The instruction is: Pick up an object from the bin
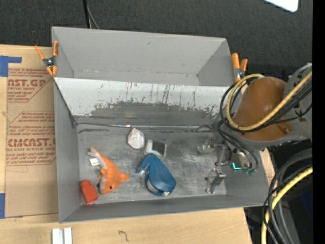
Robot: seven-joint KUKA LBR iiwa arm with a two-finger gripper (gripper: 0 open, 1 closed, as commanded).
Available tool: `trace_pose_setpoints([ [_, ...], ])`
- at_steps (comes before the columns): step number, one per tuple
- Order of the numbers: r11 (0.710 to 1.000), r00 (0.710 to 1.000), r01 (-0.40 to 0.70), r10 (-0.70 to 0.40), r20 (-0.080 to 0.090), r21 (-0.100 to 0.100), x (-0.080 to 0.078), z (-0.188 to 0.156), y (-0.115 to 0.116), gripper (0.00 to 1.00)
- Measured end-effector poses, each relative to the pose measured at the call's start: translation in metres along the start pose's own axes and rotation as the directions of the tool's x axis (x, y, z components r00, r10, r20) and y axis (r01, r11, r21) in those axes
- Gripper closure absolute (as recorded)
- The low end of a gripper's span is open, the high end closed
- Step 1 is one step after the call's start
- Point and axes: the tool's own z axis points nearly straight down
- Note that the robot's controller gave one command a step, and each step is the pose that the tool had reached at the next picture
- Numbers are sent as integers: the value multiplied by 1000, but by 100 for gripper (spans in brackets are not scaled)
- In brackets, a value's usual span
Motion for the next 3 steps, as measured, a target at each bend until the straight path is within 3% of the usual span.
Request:
trace_pose_setpoints([
  [1,1000,1000,0,0,3,0,-1,-2,0,0],
  [2,1000,1000,-24,24,7,-2,-16,-13,-41,0],
  [3,999,999,-33,33,8,-1,-30,36,81,100],
])
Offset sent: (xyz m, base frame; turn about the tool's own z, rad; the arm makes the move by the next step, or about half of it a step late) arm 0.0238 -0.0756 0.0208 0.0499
